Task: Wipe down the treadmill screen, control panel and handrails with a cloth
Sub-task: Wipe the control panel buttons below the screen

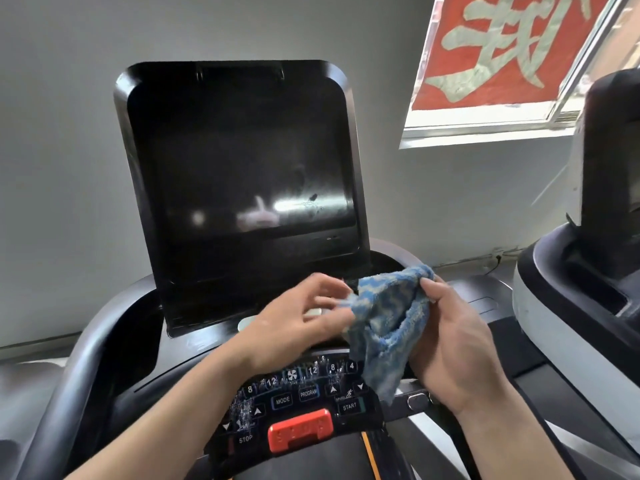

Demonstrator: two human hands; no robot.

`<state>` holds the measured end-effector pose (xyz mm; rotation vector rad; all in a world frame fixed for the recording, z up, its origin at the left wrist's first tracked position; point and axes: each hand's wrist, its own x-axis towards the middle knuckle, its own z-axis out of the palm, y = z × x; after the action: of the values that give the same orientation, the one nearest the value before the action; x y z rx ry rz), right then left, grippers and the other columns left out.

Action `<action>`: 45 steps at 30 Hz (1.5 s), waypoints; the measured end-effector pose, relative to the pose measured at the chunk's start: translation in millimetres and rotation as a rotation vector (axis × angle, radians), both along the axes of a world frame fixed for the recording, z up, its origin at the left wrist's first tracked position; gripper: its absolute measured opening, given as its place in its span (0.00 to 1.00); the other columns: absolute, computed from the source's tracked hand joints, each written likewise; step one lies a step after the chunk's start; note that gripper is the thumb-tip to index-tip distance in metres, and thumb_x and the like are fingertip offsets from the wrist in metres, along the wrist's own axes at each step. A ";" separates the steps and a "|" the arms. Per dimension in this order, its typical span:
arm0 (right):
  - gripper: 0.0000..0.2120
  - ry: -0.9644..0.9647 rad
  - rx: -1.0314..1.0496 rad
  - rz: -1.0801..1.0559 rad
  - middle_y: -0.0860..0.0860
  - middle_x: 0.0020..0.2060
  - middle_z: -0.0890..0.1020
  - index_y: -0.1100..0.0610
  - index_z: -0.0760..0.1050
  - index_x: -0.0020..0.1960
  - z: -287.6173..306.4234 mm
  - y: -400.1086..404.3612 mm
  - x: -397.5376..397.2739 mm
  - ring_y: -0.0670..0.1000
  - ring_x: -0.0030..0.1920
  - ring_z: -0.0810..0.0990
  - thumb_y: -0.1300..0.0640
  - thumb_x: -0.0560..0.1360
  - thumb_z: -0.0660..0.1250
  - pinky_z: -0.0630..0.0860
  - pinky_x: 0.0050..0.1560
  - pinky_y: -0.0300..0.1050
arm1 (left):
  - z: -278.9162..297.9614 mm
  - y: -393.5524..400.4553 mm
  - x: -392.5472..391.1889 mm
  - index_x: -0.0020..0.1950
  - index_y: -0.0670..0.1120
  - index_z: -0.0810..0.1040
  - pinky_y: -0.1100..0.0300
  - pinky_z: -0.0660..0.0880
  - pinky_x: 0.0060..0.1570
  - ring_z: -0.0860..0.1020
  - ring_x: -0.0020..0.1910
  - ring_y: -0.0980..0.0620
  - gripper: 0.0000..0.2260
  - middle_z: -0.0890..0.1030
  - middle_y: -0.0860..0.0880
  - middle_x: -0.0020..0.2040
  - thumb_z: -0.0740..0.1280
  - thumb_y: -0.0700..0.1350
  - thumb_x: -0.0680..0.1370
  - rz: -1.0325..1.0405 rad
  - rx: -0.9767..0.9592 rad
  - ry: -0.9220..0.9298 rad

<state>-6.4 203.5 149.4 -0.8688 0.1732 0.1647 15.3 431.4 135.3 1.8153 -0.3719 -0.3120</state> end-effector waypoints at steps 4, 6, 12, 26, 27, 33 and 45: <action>0.10 -0.059 -0.207 0.040 0.64 0.52 0.83 0.60 0.79 0.57 9.1 0.6 6.6 0.63 0.53 0.83 0.55 0.84 0.63 0.78 0.62 0.64 | 7.6 -12.1 1.4 0.58 0.46 0.84 0.42 0.79 0.62 0.85 0.54 0.49 0.07 0.87 0.49 0.54 0.70 0.46 0.83 -0.033 -0.052 -0.019; 0.11 -0.067 -0.285 0.036 0.64 0.52 0.84 0.59 0.81 0.55 9.4 -5.0 11.3 0.61 0.52 0.83 0.55 0.85 0.63 0.79 0.61 0.61 | 13.6 -10.4 2.4 0.52 0.43 0.82 0.39 0.77 0.54 0.80 0.46 0.47 0.09 0.83 0.45 0.46 0.68 0.48 0.84 0.009 -0.126 -0.029; 0.15 0.033 -0.259 0.048 0.66 0.61 0.83 0.59 0.84 0.60 -14.6 -14.3 19.6 0.61 0.56 0.85 0.52 0.86 0.62 0.83 0.58 0.57 | 18.5 -10.9 11.0 0.47 0.49 0.81 0.45 0.78 0.44 0.79 0.40 0.48 0.11 0.82 0.47 0.41 0.64 0.48 0.86 0.155 -0.161 -0.058; 0.32 -0.050 -0.275 0.096 0.62 0.64 0.83 0.51 0.70 0.77 -84.2 -7.4 17.0 0.68 0.64 0.82 0.68 0.76 0.70 0.75 0.68 0.68 | 6.9 17.7 24.3 0.70 0.61 0.74 0.41 0.83 0.52 0.85 0.48 0.39 0.24 0.85 0.35 0.53 0.72 0.38 0.80 0.297 -0.291 0.256; 0.37 -0.076 -0.332 0.081 0.61 0.63 0.84 0.47 0.68 0.79 -79.9 -11.3 19.8 0.69 0.64 0.81 0.66 0.74 0.75 0.74 0.69 0.68 | 5.5 25.1 25.3 0.70 0.63 0.75 0.40 0.82 0.57 0.85 0.51 0.40 0.28 0.85 0.37 0.53 0.74 0.36 0.77 0.232 -0.207 0.190; 0.40 -0.203 -1.026 0.201 0.45 0.57 0.86 0.41 0.73 0.75 -57.7 -28.6 20.0 0.45 0.57 0.85 0.57 0.68 0.84 0.79 0.65 0.44 | 5.8 34.3 27.0 0.61 0.58 0.83 0.73 0.71 0.52 0.79 0.49 0.66 0.19 0.81 0.62 0.49 0.71 0.40 0.74 0.006 0.664 -0.204; 0.20 -0.191 -1.061 -0.044 0.49 0.32 0.72 0.62 0.71 0.40 -52.4 -22.2 15.0 0.48 0.35 0.70 0.48 0.82 0.68 0.69 0.38 0.49 | 1.9 -16.2 17.6 0.39 0.46 0.79 0.52 0.74 0.38 0.74 0.31 0.56 0.14 0.79 0.49 0.33 0.67 0.51 0.81 0.380 0.350 -0.212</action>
<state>8.6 181.3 97.0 -1.9261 0.0914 -0.0732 33.0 415.2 137.2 2.2236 -0.1141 0.0886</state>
